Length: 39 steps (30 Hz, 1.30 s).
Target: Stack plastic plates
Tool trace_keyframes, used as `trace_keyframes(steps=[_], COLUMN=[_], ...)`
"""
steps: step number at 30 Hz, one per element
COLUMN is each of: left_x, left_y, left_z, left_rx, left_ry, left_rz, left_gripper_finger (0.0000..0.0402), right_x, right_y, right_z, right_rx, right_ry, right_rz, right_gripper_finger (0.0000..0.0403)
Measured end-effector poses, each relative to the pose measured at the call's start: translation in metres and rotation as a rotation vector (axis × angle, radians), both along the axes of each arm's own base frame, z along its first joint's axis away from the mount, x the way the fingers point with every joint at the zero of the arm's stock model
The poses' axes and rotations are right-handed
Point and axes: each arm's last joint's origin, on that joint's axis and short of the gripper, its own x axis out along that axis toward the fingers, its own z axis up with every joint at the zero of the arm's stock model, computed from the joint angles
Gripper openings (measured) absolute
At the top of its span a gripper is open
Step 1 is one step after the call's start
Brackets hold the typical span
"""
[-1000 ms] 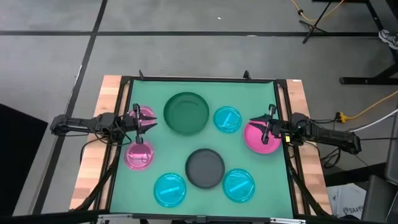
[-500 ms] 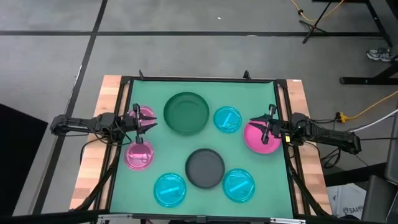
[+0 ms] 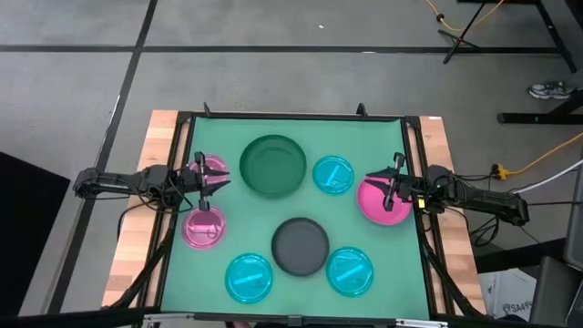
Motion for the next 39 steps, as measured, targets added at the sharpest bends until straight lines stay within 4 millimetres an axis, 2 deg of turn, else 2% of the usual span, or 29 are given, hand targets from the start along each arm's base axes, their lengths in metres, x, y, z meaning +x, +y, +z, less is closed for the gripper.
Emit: trace_keyframes(steps=[33, 39], left_x=[0.0000, 0.0000], left_y=[0.0000, 0.0000], left_z=[0.0001, 0.0000], left_rx=[0.000, 0.000], left_ry=[0.000, 0.000], left_rz=[0.000, 0.000], left_gripper_finger=[0.0107, 0.0107], right_x=[0.0000, -0.0003], right_y=[0.0000, -0.0017], right_z=[0.0002, 0.0033], right_rx=[0.001, 0.144], right_ry=[-0.004, -0.053], right_rz=[0.000, -0.055], right_gripper_finger=[0.0074, 0.0074])
